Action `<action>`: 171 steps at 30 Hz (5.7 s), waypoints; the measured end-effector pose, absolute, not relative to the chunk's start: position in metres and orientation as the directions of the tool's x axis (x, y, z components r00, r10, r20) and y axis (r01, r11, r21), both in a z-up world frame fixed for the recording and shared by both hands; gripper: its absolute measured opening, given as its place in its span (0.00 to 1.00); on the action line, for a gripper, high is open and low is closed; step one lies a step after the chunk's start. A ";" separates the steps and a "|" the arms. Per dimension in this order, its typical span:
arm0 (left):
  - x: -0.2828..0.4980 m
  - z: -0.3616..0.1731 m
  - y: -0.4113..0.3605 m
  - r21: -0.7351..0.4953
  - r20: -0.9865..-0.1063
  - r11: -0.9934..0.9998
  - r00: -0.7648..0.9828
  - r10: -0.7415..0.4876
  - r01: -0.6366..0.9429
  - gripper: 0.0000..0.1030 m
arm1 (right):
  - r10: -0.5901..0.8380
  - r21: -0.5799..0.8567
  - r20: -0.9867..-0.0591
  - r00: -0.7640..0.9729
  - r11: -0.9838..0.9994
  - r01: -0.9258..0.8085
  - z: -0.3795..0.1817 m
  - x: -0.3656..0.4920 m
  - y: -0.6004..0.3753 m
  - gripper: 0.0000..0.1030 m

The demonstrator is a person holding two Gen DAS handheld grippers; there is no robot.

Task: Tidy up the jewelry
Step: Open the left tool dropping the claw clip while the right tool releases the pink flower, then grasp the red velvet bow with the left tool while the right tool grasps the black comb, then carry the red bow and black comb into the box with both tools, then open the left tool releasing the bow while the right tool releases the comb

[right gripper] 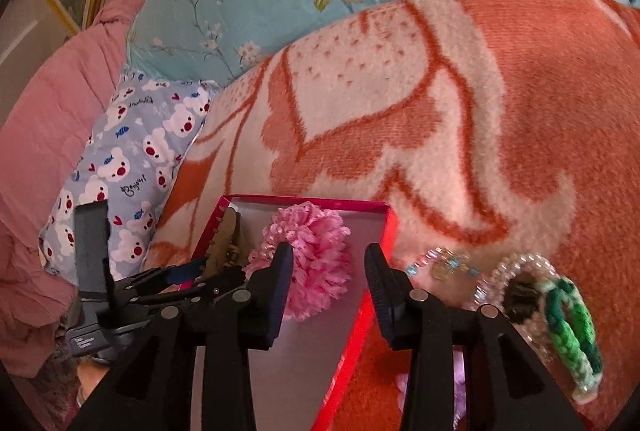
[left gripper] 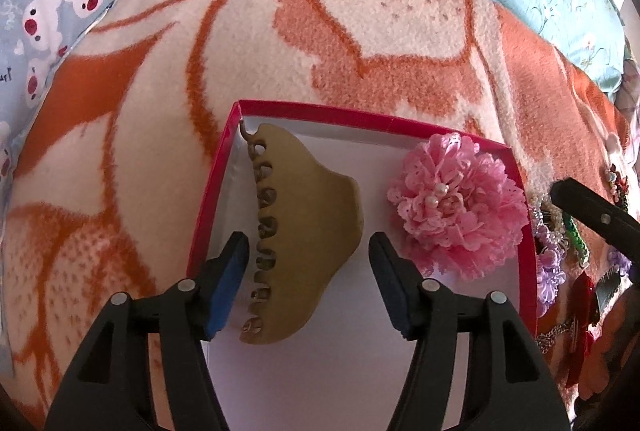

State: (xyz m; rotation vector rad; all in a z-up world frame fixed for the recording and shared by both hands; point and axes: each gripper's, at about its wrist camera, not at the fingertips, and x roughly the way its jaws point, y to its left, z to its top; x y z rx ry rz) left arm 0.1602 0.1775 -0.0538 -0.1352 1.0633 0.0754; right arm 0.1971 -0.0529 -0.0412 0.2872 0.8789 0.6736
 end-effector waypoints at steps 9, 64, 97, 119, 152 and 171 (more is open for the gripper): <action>0.149 -0.043 0.171 -0.046 -0.868 0.992 0.496 0.019 -0.118 0.72 | 0.628 0.499 -0.605 0.490 0.778 -0.381 -0.034 0.181 -0.095 0.38; 0.071 -0.061 -0.078 -0.356 -0.855 0.913 0.324 -0.404 0.200 0.50 | 0.495 0.603 -0.635 0.593 0.798 -0.020 -0.096 0.096 -0.306 0.20; 0.024 0.026 0.012 -0.322 -0.740 0.931 0.567 -0.361 0.173 0.12 | 0.619 0.667 -0.440 0.651 0.711 -0.226 -0.009 0.057 -0.275 0.09; 0.010 0.009 0.142 -0.330 -0.754 0.937 0.630 -0.186 -0.118 0.12 | 0.752 0.670 -0.433 0.498 0.638 -0.380 -0.015 0.093 -0.154 0.09; 0.036 -0.044 0.194 -0.380 -0.801 0.891 0.571 -0.182 -0.249 0.13 | 0.798 0.678 -0.509 0.322 0.603 -0.421 -0.081 0.185 -0.049 0.13; 0.042 -0.054 0.194 -0.304 -0.842 0.911 0.526 -0.120 -0.279 0.33 | 0.694 0.524 -0.621 0.365 0.714 -0.465 -0.074 0.184 -0.026 0.20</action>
